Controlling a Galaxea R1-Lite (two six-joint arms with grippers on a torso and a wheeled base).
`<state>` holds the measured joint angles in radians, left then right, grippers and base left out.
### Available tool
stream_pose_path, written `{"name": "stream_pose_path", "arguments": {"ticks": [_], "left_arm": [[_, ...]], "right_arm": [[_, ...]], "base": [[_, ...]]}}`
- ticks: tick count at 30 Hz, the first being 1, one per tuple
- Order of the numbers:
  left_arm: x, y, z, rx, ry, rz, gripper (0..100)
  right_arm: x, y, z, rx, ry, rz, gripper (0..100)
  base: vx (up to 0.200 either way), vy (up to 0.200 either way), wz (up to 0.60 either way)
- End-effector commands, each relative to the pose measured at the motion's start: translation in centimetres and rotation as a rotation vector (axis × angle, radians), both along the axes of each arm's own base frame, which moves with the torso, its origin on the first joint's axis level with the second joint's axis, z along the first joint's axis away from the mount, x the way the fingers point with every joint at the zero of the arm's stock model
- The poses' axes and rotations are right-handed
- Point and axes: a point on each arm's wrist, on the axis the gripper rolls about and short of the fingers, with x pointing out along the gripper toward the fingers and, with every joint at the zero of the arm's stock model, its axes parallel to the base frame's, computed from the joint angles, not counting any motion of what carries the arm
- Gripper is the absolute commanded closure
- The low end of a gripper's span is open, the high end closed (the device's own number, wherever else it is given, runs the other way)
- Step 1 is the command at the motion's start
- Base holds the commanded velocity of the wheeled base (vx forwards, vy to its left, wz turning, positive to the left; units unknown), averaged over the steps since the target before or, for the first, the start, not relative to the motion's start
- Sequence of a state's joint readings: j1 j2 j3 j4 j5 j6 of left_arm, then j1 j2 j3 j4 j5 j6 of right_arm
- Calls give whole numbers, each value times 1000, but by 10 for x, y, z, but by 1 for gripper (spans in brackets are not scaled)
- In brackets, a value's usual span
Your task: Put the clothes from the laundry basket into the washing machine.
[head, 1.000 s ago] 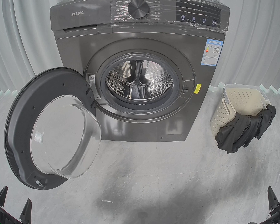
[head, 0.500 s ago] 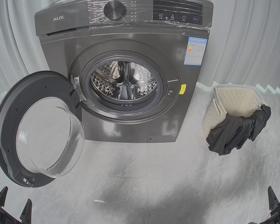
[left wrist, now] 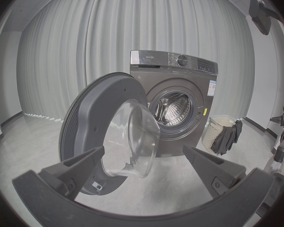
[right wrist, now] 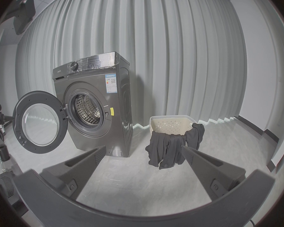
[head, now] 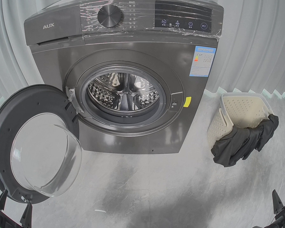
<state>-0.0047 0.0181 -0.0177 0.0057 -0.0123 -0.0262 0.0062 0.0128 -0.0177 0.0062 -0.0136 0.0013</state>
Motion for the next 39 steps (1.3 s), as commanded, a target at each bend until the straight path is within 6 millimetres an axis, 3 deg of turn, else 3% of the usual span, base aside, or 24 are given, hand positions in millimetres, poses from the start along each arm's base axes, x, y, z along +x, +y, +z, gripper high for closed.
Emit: {"name": "stream_pose_path", "arguments": {"ticks": [1,39], "left_arm": [[0,0,-4,0,-3,0,0],[0,0,-5,0,-3,0,0]], "right_arm": [[0,0,-4,0,2,0,0],[0,0,-5,-1,3,1,0]], "base": [[0,0,0],[0,-189,0]]}}
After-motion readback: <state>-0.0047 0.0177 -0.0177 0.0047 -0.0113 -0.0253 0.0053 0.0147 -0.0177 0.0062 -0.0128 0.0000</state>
